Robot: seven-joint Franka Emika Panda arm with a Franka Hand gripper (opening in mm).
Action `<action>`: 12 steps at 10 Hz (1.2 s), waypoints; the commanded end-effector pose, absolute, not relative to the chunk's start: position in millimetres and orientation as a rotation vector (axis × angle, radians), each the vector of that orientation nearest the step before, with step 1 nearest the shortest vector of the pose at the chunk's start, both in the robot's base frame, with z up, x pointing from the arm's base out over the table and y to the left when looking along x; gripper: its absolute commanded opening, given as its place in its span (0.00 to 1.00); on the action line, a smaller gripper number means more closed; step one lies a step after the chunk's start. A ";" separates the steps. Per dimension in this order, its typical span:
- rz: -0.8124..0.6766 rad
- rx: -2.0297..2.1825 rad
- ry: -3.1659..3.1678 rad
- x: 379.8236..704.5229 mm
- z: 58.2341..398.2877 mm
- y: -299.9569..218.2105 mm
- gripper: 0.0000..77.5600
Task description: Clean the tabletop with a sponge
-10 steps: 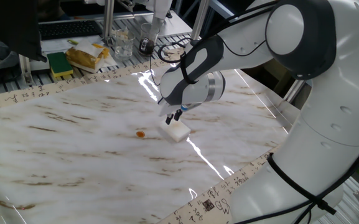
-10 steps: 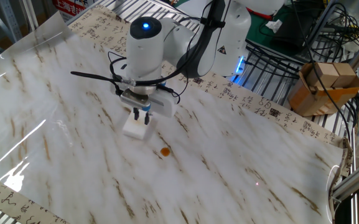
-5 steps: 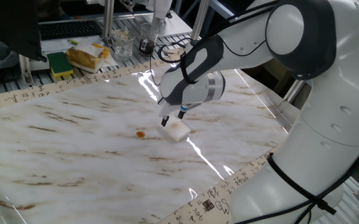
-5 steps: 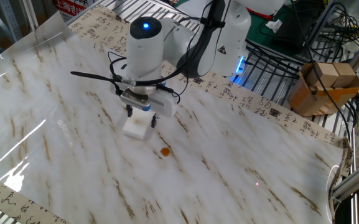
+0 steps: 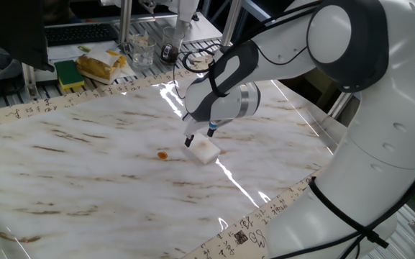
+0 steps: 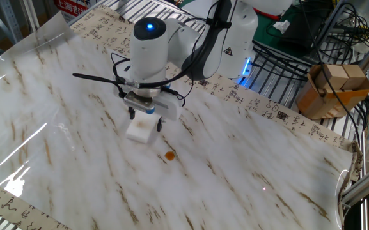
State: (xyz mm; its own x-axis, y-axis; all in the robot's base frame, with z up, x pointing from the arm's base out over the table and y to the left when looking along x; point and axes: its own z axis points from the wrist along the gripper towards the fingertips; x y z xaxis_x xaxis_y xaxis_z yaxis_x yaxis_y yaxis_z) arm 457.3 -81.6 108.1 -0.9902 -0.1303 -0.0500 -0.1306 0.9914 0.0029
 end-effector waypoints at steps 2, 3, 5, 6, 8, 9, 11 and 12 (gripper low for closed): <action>-0.038 -0.344 3.062 438.0 94.0 -125.2 1.00; -0.036 -0.339 3.064 437.9 93.9 -125.4 1.00; -0.029 -0.320 3.066 437.9 93.8 -125.3 1.00; -0.019 -0.309 3.067 438.1 94.1 -124.9 1.00; 0.016 -0.281 3.072 439.9 98.0 -122.4 1.00; 0.012 -0.278 3.074 440.6 99.7 -121.3 1.00; 0.011 -0.270 3.074 441.2 99.5 -118.5 1.00; 0.012 -0.266 3.074 441.7 99.1 -116.1 1.00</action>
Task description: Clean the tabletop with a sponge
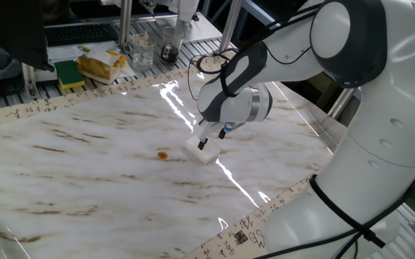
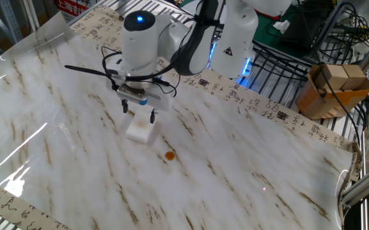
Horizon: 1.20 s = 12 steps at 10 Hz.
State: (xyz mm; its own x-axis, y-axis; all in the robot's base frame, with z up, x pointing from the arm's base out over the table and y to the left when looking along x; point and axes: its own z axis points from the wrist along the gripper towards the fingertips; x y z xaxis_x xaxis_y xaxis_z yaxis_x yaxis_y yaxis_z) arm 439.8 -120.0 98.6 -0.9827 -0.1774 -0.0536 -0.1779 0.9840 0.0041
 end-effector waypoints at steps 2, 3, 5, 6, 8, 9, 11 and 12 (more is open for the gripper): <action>0.012 -0.261 3.074 442.1 98.3 -112.6 1.00; 0.008 -0.260 3.073 441.9 97.1 -112.1 1.00; 0.008 -0.262 3.070 440.8 93.3 -112.1 1.00; 0.010 -0.257 3.072 440.9 92.1 -109.8 1.00; 0.010 -0.246 3.068 440.1 87.3 -106.1 1.00; 0.009 -0.245 3.067 439.9 86.6 -105.6 1.00; 0.004 -0.244 3.069 439.9 86.3 -105.7 1.00; 0.004 -0.244 3.069 439.9 86.3 -105.7 1.00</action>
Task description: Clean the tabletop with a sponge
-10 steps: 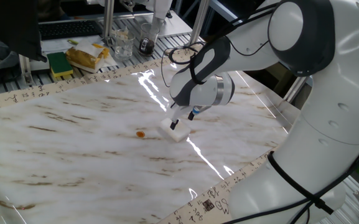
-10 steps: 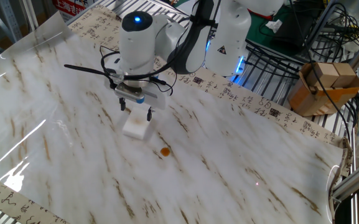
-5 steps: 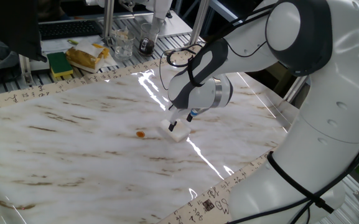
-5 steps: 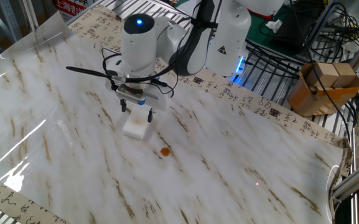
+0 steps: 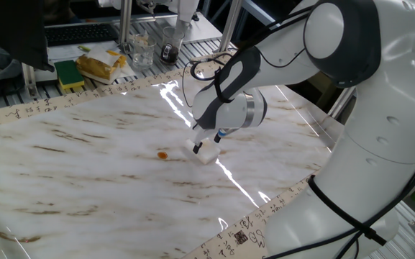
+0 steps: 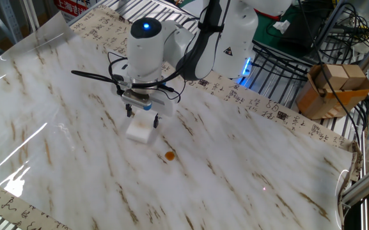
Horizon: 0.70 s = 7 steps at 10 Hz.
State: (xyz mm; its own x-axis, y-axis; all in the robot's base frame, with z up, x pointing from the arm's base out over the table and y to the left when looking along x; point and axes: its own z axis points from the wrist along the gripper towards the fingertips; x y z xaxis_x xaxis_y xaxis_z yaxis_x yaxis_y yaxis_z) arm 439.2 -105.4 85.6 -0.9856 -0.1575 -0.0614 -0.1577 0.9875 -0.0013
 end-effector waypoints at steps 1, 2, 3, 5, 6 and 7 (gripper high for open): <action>0.003 -0.243 3.069 439.9 86.3 -105.7 1.00; 0.003 -0.243 3.071 439.9 86.3 -105.7 1.00; 0.003 -0.242 3.070 439.9 86.3 -105.7 1.00; 0.002 -0.238 3.071 440.0 86.3 -105.7 1.00; 0.002 -0.238 3.071 440.0 86.3 -105.7 1.00; 0.002 -0.234 3.078 440.0 86.3 -105.7 1.00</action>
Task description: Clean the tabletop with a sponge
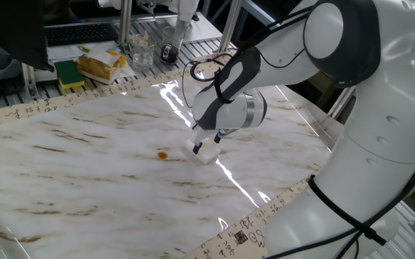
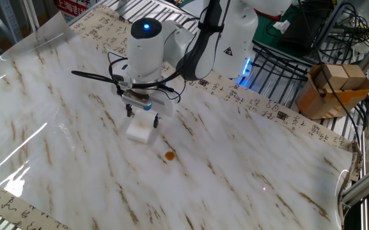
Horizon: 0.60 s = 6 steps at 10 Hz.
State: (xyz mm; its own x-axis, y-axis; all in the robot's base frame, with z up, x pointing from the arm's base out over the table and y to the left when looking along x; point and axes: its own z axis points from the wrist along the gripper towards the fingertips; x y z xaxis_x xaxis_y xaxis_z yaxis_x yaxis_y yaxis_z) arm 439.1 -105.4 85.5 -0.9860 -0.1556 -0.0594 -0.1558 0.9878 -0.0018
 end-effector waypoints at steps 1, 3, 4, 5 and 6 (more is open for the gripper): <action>0.002 -0.226 3.085 440.0 86.3 -105.7 1.00; -0.015 -0.208 3.086 440.0 86.3 -105.7 1.00; -0.019 -0.205 3.090 440.0 86.3 -105.7 1.00; -0.026 -0.207 3.088 440.0 86.3 -105.7 1.00; -0.031 -0.213 3.082 440.0 86.3 -105.7 1.00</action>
State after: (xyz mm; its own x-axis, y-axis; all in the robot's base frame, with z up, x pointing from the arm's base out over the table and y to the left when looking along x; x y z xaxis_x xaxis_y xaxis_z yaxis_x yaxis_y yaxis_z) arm 439.0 -105.4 85.4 -0.9892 -0.1395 -0.0450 -0.1394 0.9902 -0.0051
